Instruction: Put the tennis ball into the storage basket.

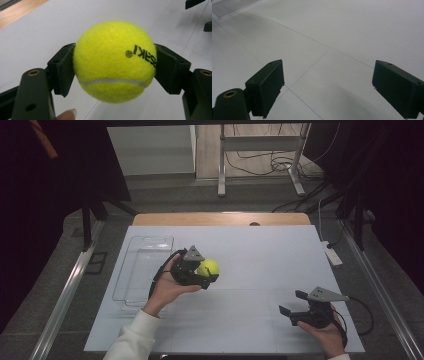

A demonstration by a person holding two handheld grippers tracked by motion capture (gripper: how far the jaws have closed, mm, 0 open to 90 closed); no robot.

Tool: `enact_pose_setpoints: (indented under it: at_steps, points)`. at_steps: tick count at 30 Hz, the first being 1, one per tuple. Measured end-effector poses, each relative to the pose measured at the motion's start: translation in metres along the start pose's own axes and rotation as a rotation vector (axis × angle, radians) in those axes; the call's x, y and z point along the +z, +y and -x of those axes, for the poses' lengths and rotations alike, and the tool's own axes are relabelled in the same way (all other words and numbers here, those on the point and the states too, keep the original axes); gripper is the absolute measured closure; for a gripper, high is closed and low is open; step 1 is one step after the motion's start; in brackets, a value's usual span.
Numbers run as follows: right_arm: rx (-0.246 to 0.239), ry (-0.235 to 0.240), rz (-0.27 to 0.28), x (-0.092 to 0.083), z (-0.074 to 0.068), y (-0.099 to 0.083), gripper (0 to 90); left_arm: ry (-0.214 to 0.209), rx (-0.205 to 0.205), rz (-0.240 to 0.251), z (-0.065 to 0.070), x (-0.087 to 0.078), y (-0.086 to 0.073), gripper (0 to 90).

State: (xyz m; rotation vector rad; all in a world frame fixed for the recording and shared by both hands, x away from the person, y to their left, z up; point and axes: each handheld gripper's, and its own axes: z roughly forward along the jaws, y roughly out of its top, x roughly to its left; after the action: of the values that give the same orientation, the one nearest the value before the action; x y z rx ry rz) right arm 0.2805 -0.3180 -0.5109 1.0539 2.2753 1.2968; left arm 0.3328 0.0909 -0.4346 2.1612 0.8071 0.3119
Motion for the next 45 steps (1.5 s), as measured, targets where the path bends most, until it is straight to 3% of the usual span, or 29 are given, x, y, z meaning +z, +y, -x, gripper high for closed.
enact_pose_setpoints:
  at_steps: [23,45]
  points:
    - [0.000,0.001,-0.001,0.000,0.000,0.000,10.8,0.036,-0.031,0.031,-0.013,-0.010,-0.003,26.0]
    - [-0.001,-0.003,0.000,0.000,0.000,0.000,10.8,0.058,-0.068,0.092,-0.025,-0.025,-0.005,26.0]
